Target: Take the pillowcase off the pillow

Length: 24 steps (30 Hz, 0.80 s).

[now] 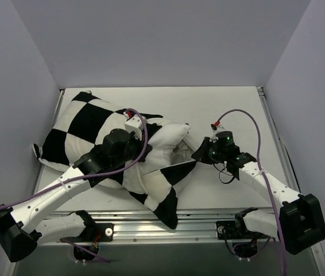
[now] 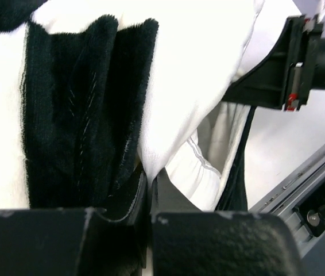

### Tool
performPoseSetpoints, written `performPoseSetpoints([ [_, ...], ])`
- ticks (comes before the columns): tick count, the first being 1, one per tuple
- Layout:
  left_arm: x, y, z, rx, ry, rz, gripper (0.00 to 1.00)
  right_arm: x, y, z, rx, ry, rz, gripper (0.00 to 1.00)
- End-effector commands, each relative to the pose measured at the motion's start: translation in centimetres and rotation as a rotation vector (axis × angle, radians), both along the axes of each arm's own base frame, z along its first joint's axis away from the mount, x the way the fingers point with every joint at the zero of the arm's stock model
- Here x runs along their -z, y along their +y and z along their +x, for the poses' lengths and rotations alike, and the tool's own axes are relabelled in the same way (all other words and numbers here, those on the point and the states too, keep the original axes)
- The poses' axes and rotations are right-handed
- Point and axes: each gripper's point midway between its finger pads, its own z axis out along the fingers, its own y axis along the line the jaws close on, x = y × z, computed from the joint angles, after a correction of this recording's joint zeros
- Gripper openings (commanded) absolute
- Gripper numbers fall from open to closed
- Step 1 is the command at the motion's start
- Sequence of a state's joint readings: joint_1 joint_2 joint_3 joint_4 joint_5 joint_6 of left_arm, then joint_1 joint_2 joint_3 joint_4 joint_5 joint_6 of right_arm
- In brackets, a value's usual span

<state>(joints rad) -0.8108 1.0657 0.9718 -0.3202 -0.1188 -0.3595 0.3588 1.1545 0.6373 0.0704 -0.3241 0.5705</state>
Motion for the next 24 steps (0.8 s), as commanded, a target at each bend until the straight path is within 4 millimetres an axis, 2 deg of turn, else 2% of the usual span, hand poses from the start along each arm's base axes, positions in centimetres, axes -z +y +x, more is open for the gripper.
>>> performPoseSetpoints([
  [1, -3.3, -0.9, 2.8, -0.022, -0.092, -0.074, 0.02, 2.8, -2.5, -0.2, 0.053, -0.010, -0.149, 0.00],
  [2, -4.9, -1.7, 3.6, -0.019, -0.115, -0.096, 0.02, 2.3, -0.8, -1.0, 0.001, -0.030, -0.138, 0.00],
  [3, -5.4, -2.4, 4.5, -0.028, -0.125, -0.099, 0.02, 2.0, 0.2, -1.5, -0.019, -0.031, -0.117, 0.00],
  [4, -4.1, -3.5, 5.9, -0.035, -0.101, -0.072, 0.02, 1.7, 1.2, -2.1, -0.042, -0.037, -0.101, 0.01],
  [5, -4.4, -4.1, 6.7, -0.038, -0.108, -0.076, 0.02, 1.0, 2.9, -3.2, -0.091, -0.061, -0.076, 0.01],
  [6, -6.6, -5.2, 7.6, -0.032, -0.151, -0.112, 0.02, 0.5, 3.7, -3.8, -0.107, -0.071, -0.064, 0.02],
  [7, -5.2, -6.6, 8.8, -0.015, -0.135, -0.089, 0.02, 0.3, 4.5, -4.6, -0.113, -0.069, -0.043, 0.02],
  [8, -5.5, -7.4, 9.4, -0.006, -0.145, -0.093, 0.02, -0.8, 5.0, -5.0, -0.108, -0.107, -0.028, 0.02],
  [9, -7.5, -8.5, 10.2, 0.004, -0.175, -0.123, 0.02, -1.3, 6.7, -6.7, -0.167, -0.124, -0.012, 0.02],
  [10, -6.1, -9.8, 10.9, 0.025, -0.154, -0.104, 0.02, -1.7, 7.5, -7.7, -0.188, -0.134, 0.004, 0.02],
  [11, -6.4, -10.6, 11.2, 0.039, -0.155, -0.109, 0.02, -2.7, 8.4, -8.5, -0.198, -0.149, 0.047, 0.02],
  [12, -6.6, -11.2, 11.3, 0.052, -0.156, -0.113, 0.02, -3.0, 9.7, -10.2, -0.248, -0.163, 0.055, 0.03],
  [13, -6.9, -12.2, 11.3, 0.071, -0.159, -0.119, 0.02, -3.4, 10.4, -11.2, -0.279, -0.168, 0.067, 0.06],
  [15, -6.7, -12.9, 10.6, 0.099, -0.151, -0.112, 0.02, -4.3, 11.1, -12.7, -0.313, -0.206, 0.043, 0.11],
  [16, -6.5, -12.9, 9.6, 0.111, -0.147, -0.105, 0.03, -4.5, 11.0, -13.0, -0.319, -0.218, 0.023, 0.24],
  [18, -5.7, -11.9, 8.5, 0.095, -0.127, -0.073, 0.21, -5.4, 10.0, -13.3, -0.327, -0.239, -0.037, 0.42],
  [19, -6.8, -10.7, 7.5, 0.080, -0.135, -0.086, 0.31, -6.1, 9.3, -13.0, -0.307, -0.256, -0.053, 0.55],
  [20, -4.9, -9.9, 6.5, 0.071, -0.100, -0.056, 0.46, -7.5, 8.4, -12.9, -0.297, -0.276, -0.063, 0.60],
  [21, -4.2, -8.4, 6.0, 0.030, -0.081, -0.031, 0.56, -8.1, 7.8, -12.7, -0.295, -0.304, -0.088, 0.65],
  [22, -5.5, -6.9, 4.8, 0.005, -0.083, -0.067, 0.62, -8.9, 7.0, -12.3, -0.272, -0.329, -0.109, 0.73],
  [23, -3.8, -5.8, 4.0, -0.014, -0.046, -0.041, 0.69, -9.3, 6.1, -12.4, -0.274, -0.337, -0.133, 0.75],
  [24, -3.1, -4.3, 3.2, -0.060, -0.007, -0.028, 0.80, -11.1, 5.9, -12.1, -0.273, -0.375, -0.133, 0.78],
])
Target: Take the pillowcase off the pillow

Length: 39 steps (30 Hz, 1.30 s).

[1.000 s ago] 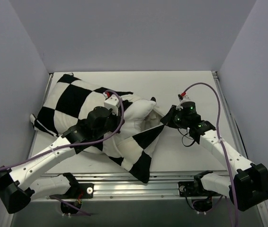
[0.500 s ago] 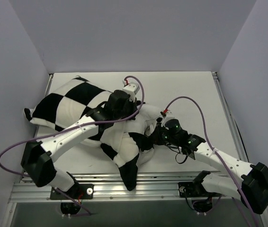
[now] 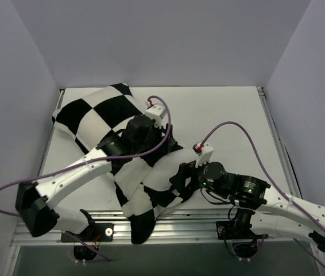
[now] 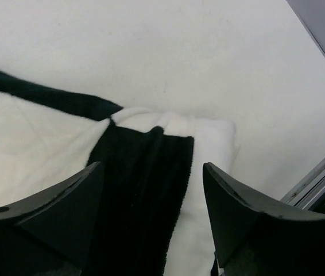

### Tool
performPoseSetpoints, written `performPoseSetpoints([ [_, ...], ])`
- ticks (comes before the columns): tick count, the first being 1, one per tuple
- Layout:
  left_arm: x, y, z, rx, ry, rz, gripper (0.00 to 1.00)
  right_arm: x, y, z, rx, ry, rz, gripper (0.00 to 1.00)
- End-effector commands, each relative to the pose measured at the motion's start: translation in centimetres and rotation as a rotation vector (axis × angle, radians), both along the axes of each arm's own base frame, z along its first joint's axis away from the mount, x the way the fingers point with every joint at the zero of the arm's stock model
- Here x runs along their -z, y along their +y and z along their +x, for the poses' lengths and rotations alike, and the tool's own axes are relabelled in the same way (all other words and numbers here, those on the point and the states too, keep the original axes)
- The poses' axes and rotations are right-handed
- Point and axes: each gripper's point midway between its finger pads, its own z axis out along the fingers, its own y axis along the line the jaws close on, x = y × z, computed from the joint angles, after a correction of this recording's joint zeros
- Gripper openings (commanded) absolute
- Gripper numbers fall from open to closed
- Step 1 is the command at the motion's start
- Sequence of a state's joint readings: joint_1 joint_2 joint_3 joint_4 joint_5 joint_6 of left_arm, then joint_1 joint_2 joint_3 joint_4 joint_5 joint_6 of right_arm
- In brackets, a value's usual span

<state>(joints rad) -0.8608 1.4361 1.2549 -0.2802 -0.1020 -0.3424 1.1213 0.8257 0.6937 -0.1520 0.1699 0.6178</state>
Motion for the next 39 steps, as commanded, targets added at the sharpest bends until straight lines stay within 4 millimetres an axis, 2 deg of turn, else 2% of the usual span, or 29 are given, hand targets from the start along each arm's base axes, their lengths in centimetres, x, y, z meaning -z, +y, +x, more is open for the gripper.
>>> performPoseSetpoints([
  [1, -4.3, 5.1, -2.0, -0.156, -0.036, -0.094, 0.83, -4.5, -2.9, 1.4, 0.070, -0.128, -0.053, 0.81],
  [2, -4.0, 6.1, -2.6, -0.184, -0.014, -0.090, 0.86, -4.7, -3.6, 1.7, 0.087, -0.134, -0.083, 0.82],
  [3, -2.5, 7.4, -3.6, -0.226, 0.047, -0.071, 0.89, -5.3, -3.9, 2.1, 0.105, -0.151, -0.092, 0.84],
  [4, -3.1, 9.0, -4.1, -0.277, 0.042, -0.089, 0.89, -6.2, -4.1, 2.6, 0.116, -0.181, -0.105, 0.88],
  [5, -2.6, 10.0, -4.5, -0.316, 0.063, -0.086, 0.90, -6.1, -4.5, 3.7, 0.154, -0.198, -0.140, 0.90],
  [6, -0.9, 11.6, -5.2, -0.379, 0.118, -0.058, 0.90, -6.0, -4.6, 4.4, 0.165, -0.209, -0.159, 0.92],
  [7, -0.8, 13.3, -5.3, -0.448, 0.110, -0.051, 0.90, -5.8, -3.9, 5.6, 0.152, -0.230, -0.193, 0.94],
  [8, 0.0, 14.4, -5.4, -0.492, 0.128, -0.033, 0.90, -5.3, -2.7, 5.7, 0.084, -0.208, -0.179, 0.95],
  [9, 1.8, 15.9, -5.7, -0.553, 0.174, -0.002, 0.90, -5.0, -3.0, 7.3, 0.096, -0.194, -0.174, 0.96],
  [10, 2.3, 16.8, -5.7, -0.582, 0.187, 0.004, 0.90, -4.6, -2.3, 8.1, 0.068, -0.186, -0.160, 0.97],
  [12, 3.8, 17.4, -5.8, -0.602, 0.236, 0.002, 0.90, -3.2, -0.4, 9.6, -0.032, -0.161, -0.124, 0.97],
  [13, 5.5, 18.4, -5.6, -0.636, 0.265, 0.019, 0.90, -1.8, 0.5, 10.5, -0.059, -0.146, -0.136, 0.97],
  [15, 6.7, 18.2, -5.0, -0.628, 0.298, 0.005, 0.90, 0.3, 1.2, 10.7, -0.126, -0.122, -0.176, 0.97],
  [16, 8.4, 18.9, -4.3, -0.651, 0.330, 0.028, 0.90, 1.5, 2.2, 11.0, -0.162, -0.107, -0.181, 0.90],
  [17, 8.5, 18.0, -3.5, -0.617, 0.338, -0.010, 0.90, 2.6, 2.5, 10.6, -0.195, -0.084, -0.185, 0.82],
  [18, 9.0, 17.8, -2.8, -0.592, 0.342, -0.002, 0.90, 3.2, 3.0, 10.0, -0.235, -0.061, -0.175, 0.59],
  [19, 10.4, 17.5, -2.0, -0.582, 0.372, 0.018, 0.90, 3.7, 4.1, 8.6, -0.306, -0.028, -0.138, 0.45],
  [20, 9.6, 17.1, -0.2, -0.577, 0.347, -0.020, 0.90, 4.4, 4.3, 7.6, -0.328, -0.003, -0.128, 0.30],
  [21, 9.6, 16.4, 0.7, -0.536, 0.337, -0.013, 0.90, 4.4, 4.8, 6.6, -0.337, 0.015, -0.113, 0.05],
  [22, 10.6, 15.8, 1.7, -0.521, 0.348, 0.013, 0.90, 3.9, 5.9, 4.7, -0.364, -0.012, -0.117, 0.00],
  [23, 8.3, 14.5, 3.8, -0.495, 0.287, -0.035, 0.90, 3.9, 6.4, 3.5, -0.373, -0.014, -0.117, 0.00],
  [24, 8.9, 13.4, 4.8, -0.456, 0.290, -0.020, 0.90, 4.1, 6.8, 2.2, -0.369, 0.013, -0.106, 0.00],
  [26, 7.1, 11.7, 6.9, -0.412, 0.239, -0.065, 0.90, 3.2, 8.0, 0.2, -0.376, 0.001, -0.052, 0.00],
  [29, 3.6, 8.6, 9.1, -0.314, 0.172, -0.154, 0.90, 2.6, 8.4, -0.7, -0.325, 0.016, 0.020, 0.00],
  [31, 1.5, 7.9, 9.5, -0.286, 0.127, -0.181, 0.90, 2.2, 8.0, -0.1, -0.267, 0.003, 0.028, 0.00],
  [34, -0.1, 8.6, 8.7, -0.291, 0.090, -0.183, 0.90, 2.3, 6.8, 2.4, -0.131, -0.044, -0.021, 0.00],
  [36, 0.1, 10.1, 7.7, -0.334, 0.090, -0.160, 0.91, 2.3, 6.0, 4.3, -0.066, -0.055, -0.044, 0.00],
  [38, 0.4, 12.6, 5.6, -0.395, 0.094, -0.125, 0.91, 2.7, 5.7, 5.8, -0.028, -0.042, -0.058, 0.00],
  [39, -0.7, 13.7, 4.3, -0.417, 0.075, -0.140, 0.92, 3.1, 5.0, 7.1, 0.012, -0.030, -0.070, 0.00],
])
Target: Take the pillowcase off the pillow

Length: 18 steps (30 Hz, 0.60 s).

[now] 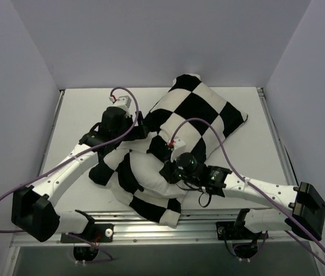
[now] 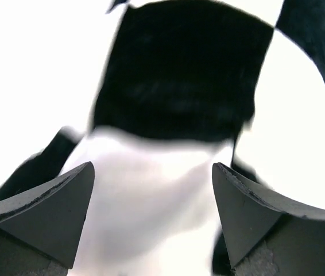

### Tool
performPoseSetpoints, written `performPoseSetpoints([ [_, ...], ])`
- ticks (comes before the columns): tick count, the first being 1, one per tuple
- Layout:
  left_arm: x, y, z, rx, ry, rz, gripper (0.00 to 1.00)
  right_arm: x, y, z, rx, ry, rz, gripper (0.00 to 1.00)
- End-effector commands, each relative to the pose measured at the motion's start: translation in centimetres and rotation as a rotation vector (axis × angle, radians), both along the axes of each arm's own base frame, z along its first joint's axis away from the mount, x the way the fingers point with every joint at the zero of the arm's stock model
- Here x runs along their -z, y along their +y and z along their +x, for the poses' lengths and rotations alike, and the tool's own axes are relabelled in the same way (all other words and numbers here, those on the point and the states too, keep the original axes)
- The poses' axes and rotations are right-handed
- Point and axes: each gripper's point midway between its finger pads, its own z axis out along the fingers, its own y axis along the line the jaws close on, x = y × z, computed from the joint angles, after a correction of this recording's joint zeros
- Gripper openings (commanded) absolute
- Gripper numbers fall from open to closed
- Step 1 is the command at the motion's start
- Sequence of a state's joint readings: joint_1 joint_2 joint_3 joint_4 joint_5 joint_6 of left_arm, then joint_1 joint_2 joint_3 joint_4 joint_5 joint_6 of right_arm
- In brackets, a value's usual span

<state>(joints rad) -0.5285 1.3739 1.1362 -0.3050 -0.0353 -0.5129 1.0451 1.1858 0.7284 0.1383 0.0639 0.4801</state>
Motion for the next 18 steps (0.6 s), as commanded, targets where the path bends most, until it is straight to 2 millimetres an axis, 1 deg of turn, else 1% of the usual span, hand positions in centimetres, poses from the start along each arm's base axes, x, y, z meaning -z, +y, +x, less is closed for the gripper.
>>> performPoseSetpoints([
  [1, -2.5, 3.7, -2.9, -0.092, -0.070, 0.002, 0.92, -0.8, -0.7, 3.5, 0.116, -0.002, 0.012, 0.00],
  [2, -1.5, 5.2, -3.9, -0.132, -0.041, 0.042, 0.92, -1.1, -0.8, 4.1, 0.130, -0.005, 0.016, 0.00],
  [3, -2.1, 6.1, -5.0, -0.147, -0.052, 0.034, 0.92, -0.8, -1.3, 4.7, 0.150, -0.003, -0.004, 0.00],
  [4, -1.5, 6.8, -5.8, -0.159, -0.041, 0.047, 0.92, -0.8, -1.4, 4.9, 0.151, -0.008, -0.014, 0.00],
  [5, 0.4, 7.6, -6.9, -0.163, 0.008, 0.083, 0.92, -1.4, -1.3, 5.1, 0.154, -0.018, -0.013, 0.00],
  [6, 0.4, 7.9, -7.7, -0.165, 0.009, 0.077, 0.91, -1.3, -1.4, 5.2, 0.153, -0.019, -0.028, 0.00],
  [7, 1.0, 8.0, -8.1, -0.160, 0.025, 0.080, 0.91, -1.4, -1.5, 5.3, 0.159, -0.025, -0.033, 0.00],
  [8, 2.4, 8.1, -8.8, -0.150, 0.054, 0.087, 0.90, -1.3, -1.6, 5.4, 0.162, -0.026, -0.038, 0.00],
  [10, 3.3, 7.5, -9.4, -0.128, 0.077, 0.054, 0.89, -1.1, -1.7, 5.4, 0.160, -0.024, -0.051, 0.00],
  [11, 3.3, 7.1, -9.2, -0.122, 0.066, 0.028, 0.89, -1.0, -1.6, 5.5, 0.160, -0.021, -0.055, 0.00],
  [12, 4.3, 6.8, -9.4, -0.120, 0.085, 0.011, 0.88, -0.8, -1.6, 5.5, 0.159, -0.018, -0.062, 0.00],
  [13, 4.0, 6.0, -9.0, -0.098, 0.068, -0.027, 0.88, -0.5, -1.4, 5.5, 0.156, -0.010, -0.069, 0.01],
  [14, 4.2, 5.6, -8.9, -0.092, 0.069, -0.044, 0.88, -0.4, -1.3, 5.3, 0.150, -0.007, -0.073, 0.02],
  [15, 4.8, 5.3, -8.8, -0.091, 0.084, -0.055, 0.86, -0.4, -1.2, 5.3, 0.148, -0.004, -0.078, 0.03],
  [17, 5.0, 4.9, -8.4, -0.090, 0.081, -0.071, 0.84, -1.1, -1.0, 5.3, 0.148, -0.026, -0.083, 0.05],
  [18, 5.7, 4.9, -8.2, -0.098, 0.095, -0.058, 0.80, -1.4, -1.2, 5.2, 0.147, -0.031, -0.097, 0.06],
])
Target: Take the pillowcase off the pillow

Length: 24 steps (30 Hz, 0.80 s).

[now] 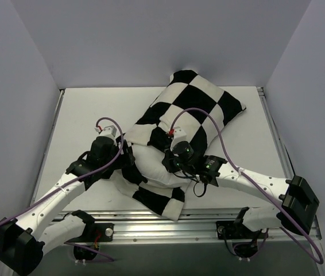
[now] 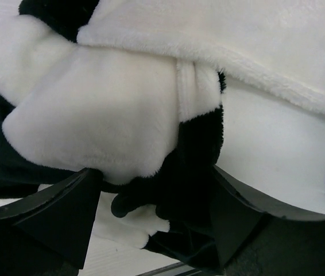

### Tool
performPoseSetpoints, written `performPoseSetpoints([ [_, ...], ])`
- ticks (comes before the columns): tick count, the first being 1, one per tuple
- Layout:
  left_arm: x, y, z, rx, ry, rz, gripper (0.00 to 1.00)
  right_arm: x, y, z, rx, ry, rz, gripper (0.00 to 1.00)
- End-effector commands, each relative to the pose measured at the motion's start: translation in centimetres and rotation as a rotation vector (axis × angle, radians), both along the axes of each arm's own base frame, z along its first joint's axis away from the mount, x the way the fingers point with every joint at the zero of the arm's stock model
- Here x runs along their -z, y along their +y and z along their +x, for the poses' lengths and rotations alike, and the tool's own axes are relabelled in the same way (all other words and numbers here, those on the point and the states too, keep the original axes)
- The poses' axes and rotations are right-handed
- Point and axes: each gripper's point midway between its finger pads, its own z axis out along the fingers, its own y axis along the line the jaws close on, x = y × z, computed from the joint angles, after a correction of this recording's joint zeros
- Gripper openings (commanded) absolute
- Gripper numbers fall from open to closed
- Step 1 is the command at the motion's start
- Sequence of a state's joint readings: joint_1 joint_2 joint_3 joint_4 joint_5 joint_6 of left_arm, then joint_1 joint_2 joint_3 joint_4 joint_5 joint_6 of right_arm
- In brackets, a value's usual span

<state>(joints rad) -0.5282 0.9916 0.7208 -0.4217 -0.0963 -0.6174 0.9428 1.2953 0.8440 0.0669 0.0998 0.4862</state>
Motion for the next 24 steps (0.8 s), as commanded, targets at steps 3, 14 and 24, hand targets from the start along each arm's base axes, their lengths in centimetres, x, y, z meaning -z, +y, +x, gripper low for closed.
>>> performPoseSetpoints([
  [3, -0.4, -1.4, 1.5, -0.006, -0.030, -0.060, 0.62, -3.3, 0.1, 0.5, -0.001, -0.092, -0.083, 0.12],
  [14, 0.0, -1.5, 0.7, 0.014, -0.037, -0.087, 0.08, -9.3, 3.9, -2.6, -0.107, -0.285, -0.189, 0.60],
  [24, -0.3, -1.7, 0.6, 0.018, -0.042, -0.110, 0.08, -4.0, 6.2, 0.0, -0.161, -0.291, -0.315, 0.80],
])
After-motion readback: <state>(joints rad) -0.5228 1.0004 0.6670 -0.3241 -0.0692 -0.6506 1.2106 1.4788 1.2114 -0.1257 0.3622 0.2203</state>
